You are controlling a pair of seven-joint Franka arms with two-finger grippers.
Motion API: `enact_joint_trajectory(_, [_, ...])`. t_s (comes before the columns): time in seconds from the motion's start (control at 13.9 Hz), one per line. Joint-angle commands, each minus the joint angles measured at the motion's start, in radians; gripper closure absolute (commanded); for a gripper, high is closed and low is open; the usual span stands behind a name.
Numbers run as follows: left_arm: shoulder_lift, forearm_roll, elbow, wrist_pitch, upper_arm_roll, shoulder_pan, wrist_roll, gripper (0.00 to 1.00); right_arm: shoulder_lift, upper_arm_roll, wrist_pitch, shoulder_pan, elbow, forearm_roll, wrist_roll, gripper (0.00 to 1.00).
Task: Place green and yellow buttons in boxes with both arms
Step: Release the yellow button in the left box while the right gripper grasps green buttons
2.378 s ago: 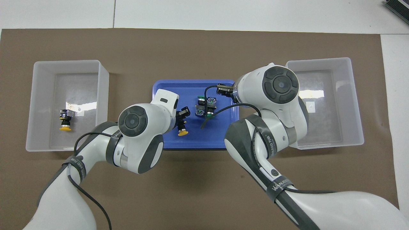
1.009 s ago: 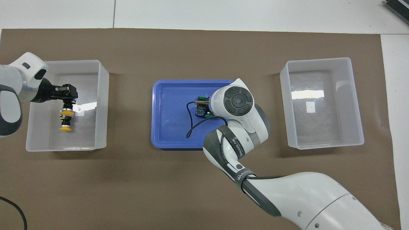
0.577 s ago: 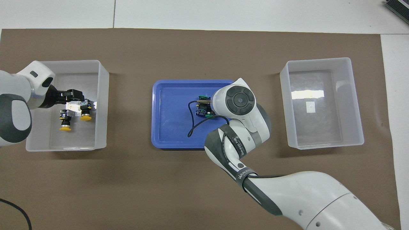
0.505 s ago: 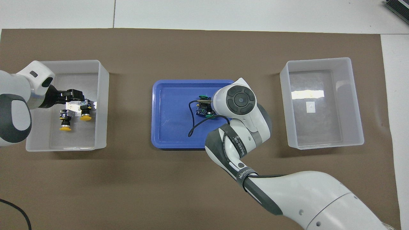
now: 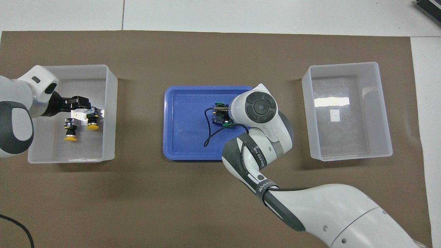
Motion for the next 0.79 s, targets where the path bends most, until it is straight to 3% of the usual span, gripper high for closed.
enact_joint_trajectory(0.0, [-0.009,0.016,0.104,-0.172,0.004,-0.008,-0.005,0.21,-0.02,0.005,0.066,-0.006,-0.082,-0.017,0.01,0.35])
enact_joint_trajectory(0.07, [-0.009,0.016,0.151,-0.238,0.004,-0.011,-0.026,0.21,-0.021,0.005,0.066,-0.006,-0.082,-0.017,0.01,0.41])
enact_joint_trajectory(0.14, [-0.009,0.019,0.199,-0.302,0.003,-0.013,-0.058,0.21,-0.021,0.005,0.066,-0.004,-0.079,-0.017,0.011,0.55])
enact_joint_trajectory(0.22, [-0.011,0.049,0.234,-0.354,-0.002,-0.017,-0.089,0.21,-0.02,0.005,0.066,-0.003,-0.074,-0.017,0.01,0.82])
enact_joint_trajectory(0.29, [-0.012,0.085,0.265,-0.4,-0.005,-0.031,-0.108,0.2,-0.026,0.005,0.064,-0.003,-0.07,-0.017,0.01,1.0])
enact_joint_trajectory(0.5, [-0.026,0.129,0.334,-0.52,-0.007,-0.052,-0.109,0.1,-0.099,0.004,0.035,-0.021,-0.068,-0.014,0.0,1.0])
enact_joint_trajectory(0.72, [-0.034,0.154,0.382,-0.611,-0.007,-0.052,-0.108,0.05,-0.214,0.004,-0.11,-0.105,-0.065,-0.014,-0.01,1.0])
